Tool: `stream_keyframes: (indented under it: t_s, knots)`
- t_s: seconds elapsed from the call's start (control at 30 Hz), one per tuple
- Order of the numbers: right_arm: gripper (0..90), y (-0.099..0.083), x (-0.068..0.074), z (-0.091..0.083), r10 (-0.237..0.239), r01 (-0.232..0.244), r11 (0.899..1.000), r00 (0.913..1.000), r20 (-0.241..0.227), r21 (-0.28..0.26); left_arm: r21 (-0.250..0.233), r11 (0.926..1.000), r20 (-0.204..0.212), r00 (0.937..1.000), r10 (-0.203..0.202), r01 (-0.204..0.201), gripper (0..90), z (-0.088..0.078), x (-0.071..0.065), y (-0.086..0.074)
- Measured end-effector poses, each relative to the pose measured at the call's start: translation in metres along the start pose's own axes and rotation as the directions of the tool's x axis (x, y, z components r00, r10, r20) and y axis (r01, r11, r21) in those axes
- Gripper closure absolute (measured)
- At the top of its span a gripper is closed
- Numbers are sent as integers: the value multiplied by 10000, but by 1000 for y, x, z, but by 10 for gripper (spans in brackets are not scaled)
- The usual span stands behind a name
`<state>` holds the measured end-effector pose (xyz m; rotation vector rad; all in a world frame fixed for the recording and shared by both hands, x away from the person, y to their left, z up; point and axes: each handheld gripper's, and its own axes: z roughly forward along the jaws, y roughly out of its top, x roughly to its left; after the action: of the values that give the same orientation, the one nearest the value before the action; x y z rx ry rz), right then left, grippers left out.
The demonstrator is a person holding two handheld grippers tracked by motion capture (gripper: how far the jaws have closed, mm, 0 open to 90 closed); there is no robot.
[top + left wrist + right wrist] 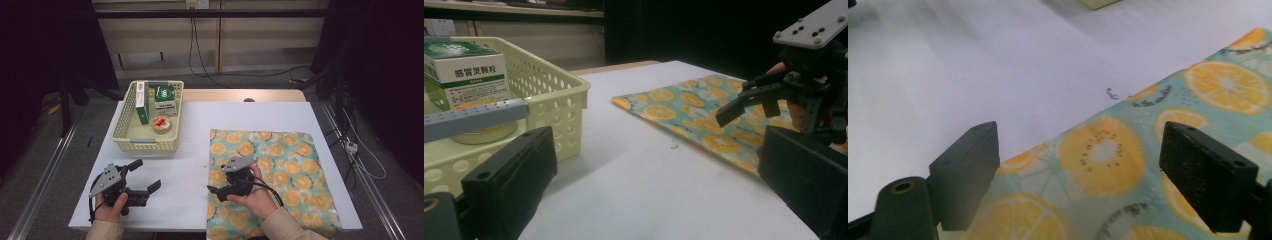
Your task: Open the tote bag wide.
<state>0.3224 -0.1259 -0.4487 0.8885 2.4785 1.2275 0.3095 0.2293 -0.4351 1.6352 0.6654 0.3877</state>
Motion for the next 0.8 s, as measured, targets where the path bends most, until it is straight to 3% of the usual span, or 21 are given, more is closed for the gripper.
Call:
stream_keyframes:
  t_s: [0.17, 0.5, 0.8]
  knots:
    - [162, -2, 7, 11, -49, 56, 9996, 9997, -227, 292, -7, 10000, 0, 10000, 7, -7, 21, 0, 0, 0]
    - [182, -3, 10, 19, -228, 234, 9958, 9997, -72, 880, 10, 10000, -93, 10000, -11, 11, 21, 0, 0, 0]
    - [345, -3, 7, 15, -186, 195, 9958, 9998, -113, 895, 19, 10000, -108, 9999, 12, -12, 22, -1, -1, 0]
